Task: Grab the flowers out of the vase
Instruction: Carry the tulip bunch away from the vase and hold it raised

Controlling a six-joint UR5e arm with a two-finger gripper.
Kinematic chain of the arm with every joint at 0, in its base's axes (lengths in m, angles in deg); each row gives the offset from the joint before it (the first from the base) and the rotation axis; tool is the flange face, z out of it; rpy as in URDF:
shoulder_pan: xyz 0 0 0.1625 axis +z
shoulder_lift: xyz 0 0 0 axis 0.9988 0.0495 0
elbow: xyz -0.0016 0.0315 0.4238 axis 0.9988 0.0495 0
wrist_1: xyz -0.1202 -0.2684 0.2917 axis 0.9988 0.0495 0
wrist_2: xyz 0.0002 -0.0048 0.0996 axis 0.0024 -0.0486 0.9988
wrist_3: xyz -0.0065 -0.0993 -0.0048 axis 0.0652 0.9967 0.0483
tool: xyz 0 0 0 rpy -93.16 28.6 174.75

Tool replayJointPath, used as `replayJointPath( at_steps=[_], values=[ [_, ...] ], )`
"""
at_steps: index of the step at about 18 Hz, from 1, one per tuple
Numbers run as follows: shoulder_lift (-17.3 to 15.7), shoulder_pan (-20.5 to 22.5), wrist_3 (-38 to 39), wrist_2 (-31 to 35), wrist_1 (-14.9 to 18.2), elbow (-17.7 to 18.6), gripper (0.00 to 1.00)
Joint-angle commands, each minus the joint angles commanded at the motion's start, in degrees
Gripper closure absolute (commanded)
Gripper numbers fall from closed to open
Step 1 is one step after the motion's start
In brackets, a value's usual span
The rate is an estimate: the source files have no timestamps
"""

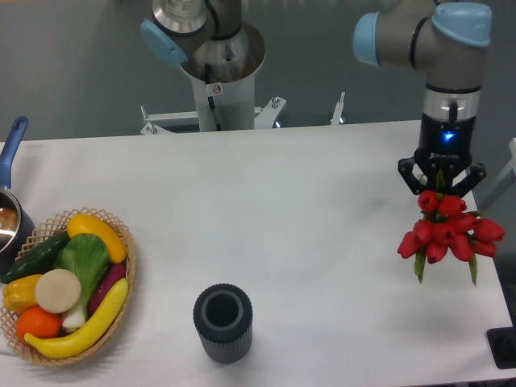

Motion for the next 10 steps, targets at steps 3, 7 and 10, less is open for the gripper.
replayJointPath(
  at_steps=[3, 7, 10],
  values=[
    [-0.1, -1.3, 0.0, 3.0, 2.5, 0.0, 0.84],
    [0.0, -3.0, 0.0, 7.8, 5.5, 0.0, 0.84],
    [-0.1, -3.2, 0.0, 8.1, 5.4, 0.3, 0.84]
  ],
)
